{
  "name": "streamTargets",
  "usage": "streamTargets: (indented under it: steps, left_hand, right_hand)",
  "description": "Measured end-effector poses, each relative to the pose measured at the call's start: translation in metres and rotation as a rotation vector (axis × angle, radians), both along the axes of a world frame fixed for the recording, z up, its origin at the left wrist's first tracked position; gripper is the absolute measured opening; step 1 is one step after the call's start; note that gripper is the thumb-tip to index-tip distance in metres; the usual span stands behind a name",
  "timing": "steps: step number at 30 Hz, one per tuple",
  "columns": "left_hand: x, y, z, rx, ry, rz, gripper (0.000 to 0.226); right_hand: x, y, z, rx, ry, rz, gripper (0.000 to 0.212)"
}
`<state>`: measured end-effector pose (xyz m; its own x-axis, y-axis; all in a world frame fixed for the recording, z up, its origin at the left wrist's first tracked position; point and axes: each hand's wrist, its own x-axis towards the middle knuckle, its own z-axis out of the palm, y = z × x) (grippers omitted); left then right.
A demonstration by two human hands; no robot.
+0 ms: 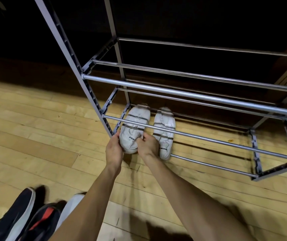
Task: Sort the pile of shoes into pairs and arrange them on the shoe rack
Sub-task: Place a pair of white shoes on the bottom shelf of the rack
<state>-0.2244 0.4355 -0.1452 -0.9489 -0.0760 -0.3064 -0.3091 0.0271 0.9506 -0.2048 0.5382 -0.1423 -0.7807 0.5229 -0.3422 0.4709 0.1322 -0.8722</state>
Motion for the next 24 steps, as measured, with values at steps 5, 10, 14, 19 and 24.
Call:
streamTargets:
  steps: [5, 10, 14, 19, 24]
  left_hand:
    - [-0.002, -0.001, 0.001, -0.147, -0.041, -0.08, 0.043]
    - [-0.018, 0.013, 0.013, -0.089, -0.112, -0.157, 0.043]
    - [-0.019, 0.015, 0.006, -0.081, -0.168, -0.136, 0.038]
    - [-0.01, 0.003, -0.001, 0.031, -0.244, -0.028, 0.033]
    - [-0.004, -0.01, 0.004, 0.036, -0.235, -0.023, 0.026]
  right_hand:
    - [-0.01, 0.004, 0.001, 0.1, -0.031, 0.038, 0.019]
    - [-0.013, 0.006, -0.002, 0.12, -0.084, -0.026, 0.021]
    - [-0.016, 0.002, -0.004, 0.085, -0.112, -0.044, 0.025]
    - [-0.015, -0.001, -0.006, -0.086, -0.075, -0.066, 0.034]
    - [-0.005, 0.009, -0.003, 0.0, -0.086, -0.011, 0.033]
